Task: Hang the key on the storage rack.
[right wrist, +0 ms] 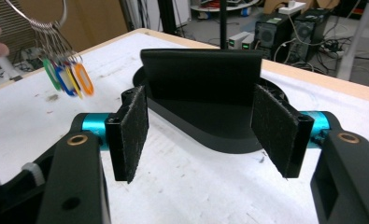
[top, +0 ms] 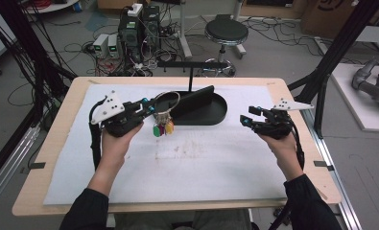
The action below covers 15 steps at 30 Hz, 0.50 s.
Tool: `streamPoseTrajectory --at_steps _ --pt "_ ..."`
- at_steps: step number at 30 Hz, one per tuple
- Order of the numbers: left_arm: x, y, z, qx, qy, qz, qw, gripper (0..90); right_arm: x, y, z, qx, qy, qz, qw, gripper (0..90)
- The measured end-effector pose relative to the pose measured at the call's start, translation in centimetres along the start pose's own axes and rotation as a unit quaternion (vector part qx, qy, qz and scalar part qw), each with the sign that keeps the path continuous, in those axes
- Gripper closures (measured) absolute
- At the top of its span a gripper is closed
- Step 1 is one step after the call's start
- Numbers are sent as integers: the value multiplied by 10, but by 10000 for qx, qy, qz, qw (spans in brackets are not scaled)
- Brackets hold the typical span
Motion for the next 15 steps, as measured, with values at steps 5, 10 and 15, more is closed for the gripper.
streamPoseTrajectory --at_steps 5,10,15 --pt "3 14 -5 -37 -9 -256 9997 865 0 -4 2 -57 24 25 10000 375" --pt "3 25 -8 -90 3 -472 9988 865 0 -6 3 -102 50 29 9999 375" --pt "0 34 -8 -109 37 -639 9979 864 0 -7 3 -104 57 37 9999 375"
Point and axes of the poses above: each handheld gripper's, and its own axes: x roughly backward along the jaws, z roughly out of its underside, y roughly to its left, the point moved 5 cm from there along -x, roughly forward along the jaws, and after that the axes turned 1 degree about z, right-handed, at the moved point
